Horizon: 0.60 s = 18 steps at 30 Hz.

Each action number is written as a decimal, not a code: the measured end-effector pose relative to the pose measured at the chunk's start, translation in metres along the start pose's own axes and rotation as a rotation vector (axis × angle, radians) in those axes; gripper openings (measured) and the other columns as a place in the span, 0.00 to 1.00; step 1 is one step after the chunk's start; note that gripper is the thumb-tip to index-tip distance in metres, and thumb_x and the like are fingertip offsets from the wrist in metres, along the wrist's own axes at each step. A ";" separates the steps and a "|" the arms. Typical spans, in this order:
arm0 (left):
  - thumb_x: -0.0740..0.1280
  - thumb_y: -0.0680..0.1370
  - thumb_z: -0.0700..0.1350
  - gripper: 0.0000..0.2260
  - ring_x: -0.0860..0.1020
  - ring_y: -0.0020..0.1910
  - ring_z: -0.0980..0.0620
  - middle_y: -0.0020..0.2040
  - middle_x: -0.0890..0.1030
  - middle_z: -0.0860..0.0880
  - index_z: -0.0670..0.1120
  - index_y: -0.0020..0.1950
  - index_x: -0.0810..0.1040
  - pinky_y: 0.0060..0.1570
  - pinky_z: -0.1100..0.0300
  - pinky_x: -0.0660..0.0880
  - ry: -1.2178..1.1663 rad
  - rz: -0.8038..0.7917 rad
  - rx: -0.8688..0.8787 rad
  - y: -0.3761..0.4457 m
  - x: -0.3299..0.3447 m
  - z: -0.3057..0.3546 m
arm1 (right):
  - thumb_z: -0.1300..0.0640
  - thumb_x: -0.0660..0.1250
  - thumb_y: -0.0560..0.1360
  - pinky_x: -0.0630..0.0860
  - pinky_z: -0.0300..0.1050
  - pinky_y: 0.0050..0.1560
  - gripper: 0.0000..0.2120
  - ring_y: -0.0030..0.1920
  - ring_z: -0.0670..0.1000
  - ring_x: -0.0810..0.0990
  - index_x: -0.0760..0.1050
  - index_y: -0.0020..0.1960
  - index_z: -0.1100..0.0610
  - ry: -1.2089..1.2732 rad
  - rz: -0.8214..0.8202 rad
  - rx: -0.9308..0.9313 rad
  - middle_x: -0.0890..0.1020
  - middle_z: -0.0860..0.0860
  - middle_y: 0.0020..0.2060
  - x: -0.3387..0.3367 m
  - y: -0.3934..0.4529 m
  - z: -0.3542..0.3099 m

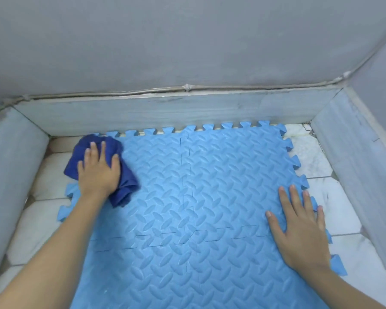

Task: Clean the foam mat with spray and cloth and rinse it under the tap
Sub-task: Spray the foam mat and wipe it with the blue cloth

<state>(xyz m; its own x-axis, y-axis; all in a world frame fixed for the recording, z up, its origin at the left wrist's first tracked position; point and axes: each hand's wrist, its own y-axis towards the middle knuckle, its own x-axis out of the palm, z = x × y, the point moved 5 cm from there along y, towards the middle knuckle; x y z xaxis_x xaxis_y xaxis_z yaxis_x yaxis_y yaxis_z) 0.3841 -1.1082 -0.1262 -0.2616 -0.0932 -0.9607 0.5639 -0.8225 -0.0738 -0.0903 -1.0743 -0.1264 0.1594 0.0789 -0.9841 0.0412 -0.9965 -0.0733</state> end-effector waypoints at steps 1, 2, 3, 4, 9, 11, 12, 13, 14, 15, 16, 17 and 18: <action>0.50 0.82 0.55 0.27 0.50 0.77 0.43 0.79 0.51 0.43 0.45 0.78 0.53 0.73 0.43 0.47 0.004 -0.014 -0.058 0.002 -0.001 -0.008 | 0.32 0.41 0.77 0.41 0.56 0.78 0.35 0.79 0.49 0.41 0.49 0.80 0.46 0.001 0.006 0.001 0.50 0.46 0.80 0.000 0.000 0.001; 0.49 0.82 0.55 0.27 0.48 0.77 0.42 0.79 0.50 0.44 0.45 0.78 0.52 0.73 0.43 0.46 0.015 -0.020 -0.067 0.002 0.001 -0.003 | 0.33 0.42 0.78 0.41 0.57 0.78 0.34 0.79 0.50 0.41 0.49 0.80 0.46 -0.001 0.009 -0.006 0.49 0.46 0.80 0.001 0.000 -0.001; 0.49 0.82 0.55 0.27 0.48 0.77 0.42 0.79 0.49 0.45 0.46 0.78 0.52 0.74 0.44 0.45 0.030 -0.028 -0.028 -0.002 0.006 0.014 | 0.33 0.42 0.78 0.42 0.57 0.78 0.34 0.79 0.50 0.41 0.49 0.80 0.46 -0.008 0.011 -0.015 0.49 0.46 0.80 0.001 0.000 -0.002; 0.49 0.82 0.55 0.27 0.47 0.77 0.42 0.79 0.49 0.46 0.46 0.78 0.51 0.74 0.44 0.44 0.044 -0.036 0.052 -0.007 0.014 0.041 | 0.34 0.42 0.78 0.42 0.58 0.78 0.34 0.79 0.51 0.41 0.48 0.80 0.47 -0.014 0.013 -0.020 0.49 0.46 0.80 0.001 -0.001 -0.002; 0.46 0.81 0.58 0.26 0.41 0.77 0.47 0.79 0.44 0.51 0.53 0.78 0.46 0.74 0.48 0.39 0.030 -0.185 0.597 -0.071 0.072 0.244 | 0.34 0.43 0.79 0.42 0.58 0.78 0.33 0.79 0.51 0.41 0.49 0.80 0.47 -0.009 0.024 -0.016 0.48 0.46 0.80 -0.001 0.001 -0.002; 0.46 0.81 0.59 0.27 0.40 0.77 0.48 0.79 0.44 0.51 0.53 0.78 0.46 0.74 0.48 0.37 0.055 -0.306 0.810 -0.118 0.095 0.318 | 0.35 0.45 0.78 0.43 0.58 0.78 0.33 0.79 0.51 0.43 0.52 0.80 0.48 -0.005 0.027 -0.016 0.51 0.47 0.80 -0.001 0.001 -0.002; 0.47 0.81 0.59 0.27 0.41 0.77 0.48 0.79 0.45 0.52 0.53 0.78 0.47 0.74 0.48 0.38 0.077 -0.346 0.902 -0.136 0.102 0.343 | 0.35 0.46 0.78 0.44 0.58 0.78 0.33 0.79 0.51 0.44 0.53 0.80 0.49 -0.001 0.030 -0.014 0.52 0.47 0.80 -0.001 0.002 -0.001; 0.47 0.81 0.59 0.27 0.41 0.77 0.49 0.79 0.45 0.52 0.53 0.78 0.47 0.74 0.49 0.38 0.090 -0.363 0.963 -0.145 0.106 0.359 | 0.35 0.46 0.78 0.44 0.57 0.78 0.33 0.79 0.50 0.43 0.53 0.80 0.49 0.003 0.030 -0.012 0.51 0.46 0.80 -0.001 0.002 0.001; 0.48 0.81 0.58 0.27 0.43 0.77 0.50 0.79 0.46 0.53 0.53 0.78 0.48 0.74 0.50 0.39 0.083 -0.365 0.993 -0.143 0.108 0.364 | 0.35 0.46 0.78 0.43 0.56 0.78 0.33 0.79 0.49 0.43 0.53 0.80 0.49 0.008 0.028 -0.014 0.51 0.45 0.80 -0.001 0.002 0.001; 0.48 0.81 0.57 0.27 0.44 0.77 0.52 0.79 0.46 0.53 0.52 0.78 0.48 0.75 0.51 0.40 0.061 -0.357 0.994 -0.133 0.107 0.360 | 0.36 0.46 0.78 0.42 0.56 0.78 0.34 0.79 0.49 0.42 0.52 0.80 0.49 0.013 0.027 -0.020 0.50 0.45 0.80 -0.001 0.002 0.002; 0.48 0.81 0.57 0.26 0.45 0.77 0.53 0.79 0.47 0.53 0.51 0.78 0.48 0.75 0.53 0.41 0.031 -0.332 0.964 -0.117 0.104 0.347 | 0.36 0.46 0.78 0.42 0.55 0.78 0.33 0.79 0.48 0.42 0.51 0.80 0.49 0.018 0.028 -0.025 0.50 0.45 0.80 -0.001 0.001 0.003; 0.49 0.82 0.56 0.26 0.46 0.77 0.53 0.79 0.47 0.52 0.49 0.78 0.48 0.75 0.53 0.42 0.002 -0.304 0.907 -0.097 0.098 0.327 | 0.36 0.46 0.79 0.42 0.55 0.78 0.33 0.79 0.48 0.41 0.51 0.80 0.49 0.025 0.030 -0.025 0.50 0.44 0.79 -0.001 0.001 0.003; 0.50 0.82 0.55 0.26 0.47 0.77 0.53 0.79 0.48 0.51 0.48 0.78 0.49 0.75 0.54 0.43 -0.020 -0.276 0.837 -0.075 0.090 0.300 | 0.36 0.46 0.79 0.41 0.55 0.78 0.33 0.79 0.48 0.41 0.50 0.80 0.48 0.036 0.029 -0.021 0.50 0.44 0.79 -0.002 0.001 0.004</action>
<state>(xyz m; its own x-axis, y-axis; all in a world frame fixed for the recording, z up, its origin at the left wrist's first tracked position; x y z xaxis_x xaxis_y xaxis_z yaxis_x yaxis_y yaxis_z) 0.0829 -1.2232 -0.1262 -0.3221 0.1660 -0.9320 -0.2780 -0.9577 -0.0745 -0.0941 -1.0754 -0.1252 0.1962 0.0514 -0.9792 0.0568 -0.9975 -0.0410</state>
